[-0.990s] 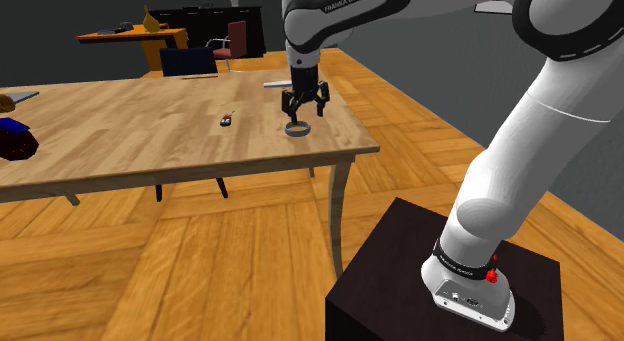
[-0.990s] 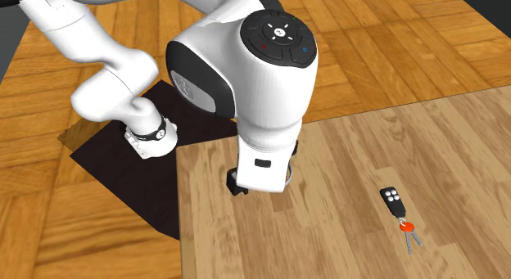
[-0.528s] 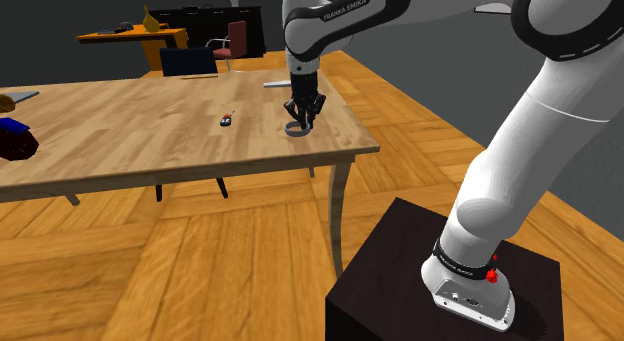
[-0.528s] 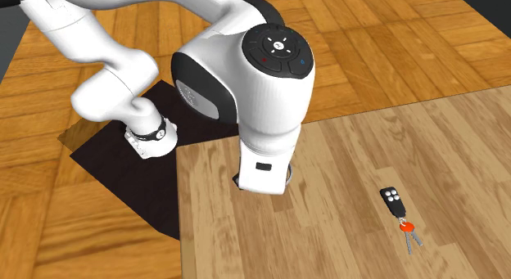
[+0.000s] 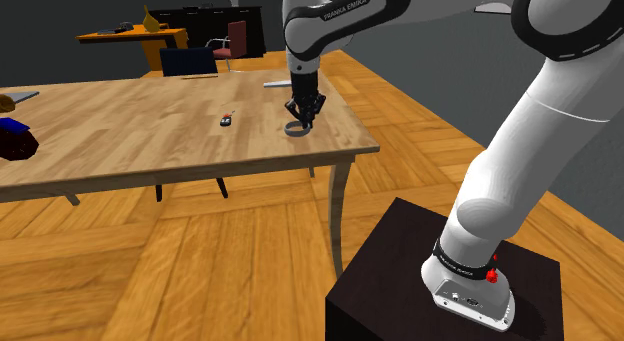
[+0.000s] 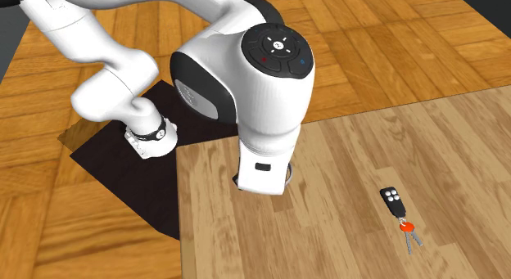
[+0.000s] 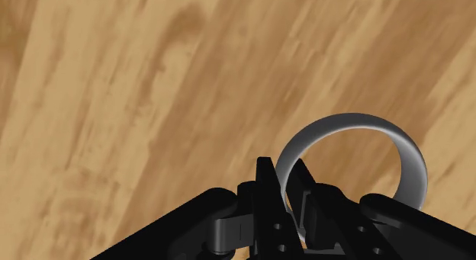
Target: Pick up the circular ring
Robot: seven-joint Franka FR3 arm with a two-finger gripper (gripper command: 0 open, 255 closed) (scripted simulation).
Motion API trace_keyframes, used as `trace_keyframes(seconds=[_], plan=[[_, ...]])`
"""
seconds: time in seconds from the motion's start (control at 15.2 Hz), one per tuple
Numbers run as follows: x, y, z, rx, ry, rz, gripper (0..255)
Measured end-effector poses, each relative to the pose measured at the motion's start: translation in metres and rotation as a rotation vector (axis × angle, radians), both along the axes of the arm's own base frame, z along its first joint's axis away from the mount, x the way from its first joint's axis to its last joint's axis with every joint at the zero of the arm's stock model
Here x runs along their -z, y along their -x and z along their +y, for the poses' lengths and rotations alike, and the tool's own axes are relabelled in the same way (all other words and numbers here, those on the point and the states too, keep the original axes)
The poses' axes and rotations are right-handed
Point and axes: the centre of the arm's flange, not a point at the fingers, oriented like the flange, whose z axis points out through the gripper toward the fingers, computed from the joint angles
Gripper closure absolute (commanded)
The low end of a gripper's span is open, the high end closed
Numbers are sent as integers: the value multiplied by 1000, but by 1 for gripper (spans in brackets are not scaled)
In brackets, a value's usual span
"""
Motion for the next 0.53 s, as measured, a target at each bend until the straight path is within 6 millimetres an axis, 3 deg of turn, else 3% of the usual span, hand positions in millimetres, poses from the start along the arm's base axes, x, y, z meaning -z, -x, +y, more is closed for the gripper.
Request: trace_keyframes(seconds=[0.53], plan=[[-39, -1, -2, 1, 1, 3, 255]])
